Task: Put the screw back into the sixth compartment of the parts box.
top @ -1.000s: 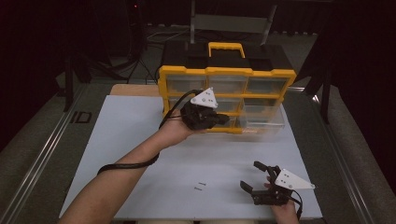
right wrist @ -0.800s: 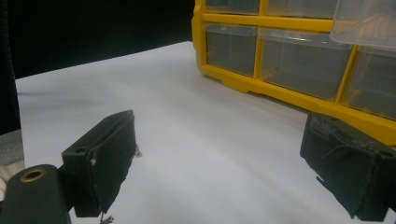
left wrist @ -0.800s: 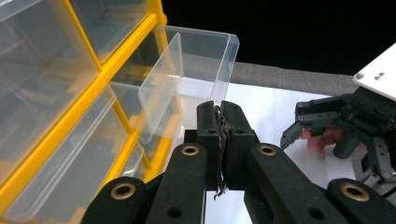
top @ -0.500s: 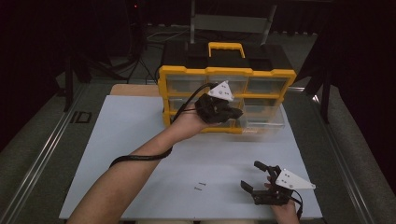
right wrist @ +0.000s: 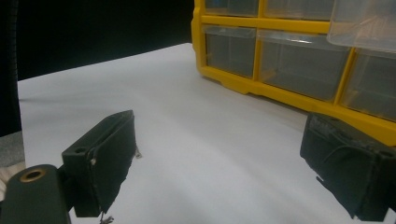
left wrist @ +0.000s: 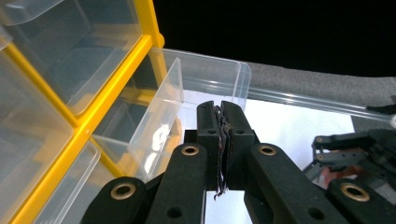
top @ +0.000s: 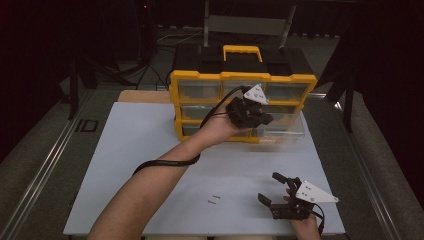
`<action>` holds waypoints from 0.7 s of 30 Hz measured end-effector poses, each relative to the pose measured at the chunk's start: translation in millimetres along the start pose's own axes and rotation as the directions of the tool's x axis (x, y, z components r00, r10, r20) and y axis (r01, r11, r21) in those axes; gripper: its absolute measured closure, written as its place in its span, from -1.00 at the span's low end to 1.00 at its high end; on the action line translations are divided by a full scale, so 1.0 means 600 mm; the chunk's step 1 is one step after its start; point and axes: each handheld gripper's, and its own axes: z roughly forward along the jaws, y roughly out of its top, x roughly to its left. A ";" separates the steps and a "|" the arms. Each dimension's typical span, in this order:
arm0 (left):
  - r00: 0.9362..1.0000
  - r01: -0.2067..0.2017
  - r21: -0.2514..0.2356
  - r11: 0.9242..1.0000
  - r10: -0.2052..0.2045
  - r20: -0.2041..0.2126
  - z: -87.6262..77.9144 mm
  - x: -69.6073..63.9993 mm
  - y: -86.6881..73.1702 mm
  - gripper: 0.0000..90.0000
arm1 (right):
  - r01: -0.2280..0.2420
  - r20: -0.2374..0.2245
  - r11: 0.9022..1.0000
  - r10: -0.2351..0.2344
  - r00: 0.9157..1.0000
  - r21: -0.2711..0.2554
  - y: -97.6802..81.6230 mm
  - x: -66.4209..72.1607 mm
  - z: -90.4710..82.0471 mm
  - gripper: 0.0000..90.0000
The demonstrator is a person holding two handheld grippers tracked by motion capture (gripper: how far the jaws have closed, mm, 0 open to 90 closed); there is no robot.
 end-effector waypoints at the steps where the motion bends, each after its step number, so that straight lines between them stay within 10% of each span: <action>1: 1.000 0.004 0.003 1.000 -0.004 0.003 0.004 0.001 0.003 0.96 | -0.001 0.000 1.000 0.001 1.000 -0.003 0.000 0.000 0.000 -0.77; 21: 0.995 0.072 0.066 0.995 -0.067 -0.068 0.066 0.024 0.014 0.96 | -0.003 -0.005 1.000 0.003 1.000 -0.008 0.001 -0.001 -0.001 -0.77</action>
